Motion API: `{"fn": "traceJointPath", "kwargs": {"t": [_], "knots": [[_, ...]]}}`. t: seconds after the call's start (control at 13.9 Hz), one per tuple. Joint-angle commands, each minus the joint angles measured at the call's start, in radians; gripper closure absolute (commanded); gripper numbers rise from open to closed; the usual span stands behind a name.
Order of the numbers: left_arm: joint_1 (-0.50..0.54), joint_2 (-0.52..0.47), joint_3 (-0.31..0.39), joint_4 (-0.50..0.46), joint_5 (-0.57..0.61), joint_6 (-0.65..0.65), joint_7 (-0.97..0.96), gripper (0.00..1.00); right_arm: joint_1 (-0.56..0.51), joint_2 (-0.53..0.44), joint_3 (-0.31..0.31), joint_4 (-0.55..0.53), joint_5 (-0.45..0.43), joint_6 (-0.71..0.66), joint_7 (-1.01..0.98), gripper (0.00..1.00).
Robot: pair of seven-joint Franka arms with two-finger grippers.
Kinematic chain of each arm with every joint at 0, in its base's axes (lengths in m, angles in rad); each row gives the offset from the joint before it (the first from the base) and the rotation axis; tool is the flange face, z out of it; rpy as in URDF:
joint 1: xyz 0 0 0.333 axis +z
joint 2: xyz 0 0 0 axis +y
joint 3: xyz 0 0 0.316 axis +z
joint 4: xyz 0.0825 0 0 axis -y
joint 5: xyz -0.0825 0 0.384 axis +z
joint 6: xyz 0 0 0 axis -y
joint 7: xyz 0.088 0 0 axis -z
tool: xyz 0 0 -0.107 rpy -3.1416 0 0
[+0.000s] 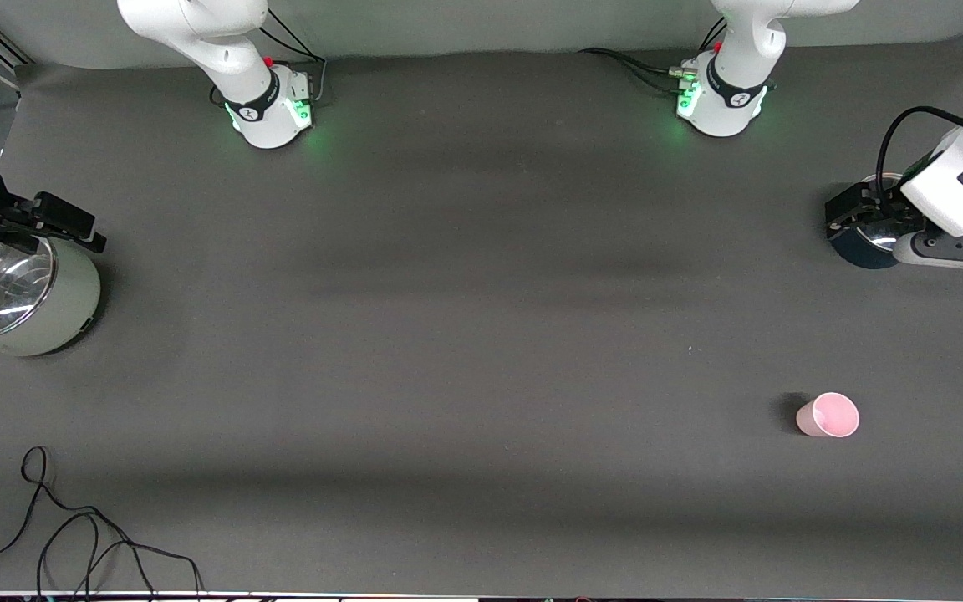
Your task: Transfer pink cup from left to right arm
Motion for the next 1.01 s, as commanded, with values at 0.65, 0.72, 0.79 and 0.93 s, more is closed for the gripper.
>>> {"fn": "traceJointPath", "kwargs": {"t": [0.65, 0.72, 0.79, 0.93], "knots": [[-0.013, 0.033, 0.012, 0.069, 0.001, -0.021, -0.025, 0.00, -0.012, 0.014, 0.004, 0.035, 0.011, -0.025, -0.023, 0.00], [-0.013, 0.047, 0.012, 0.086, 0.001, -0.023, -0.023, 0.00, -0.012, 0.014, 0.004, 0.035, 0.009, -0.025, -0.023, 0.00], [-0.005, 0.055, 0.013, 0.097, -0.001, -0.021, -0.023, 0.00, -0.012, 0.014, 0.004, 0.037, 0.011, -0.025, -0.023, 0.00], [0.009, 0.062, 0.013, 0.107, 0.001, -0.017, -0.017, 0.00, -0.012, 0.014, 0.004, 0.035, 0.011, -0.025, -0.023, 0.00]]}}
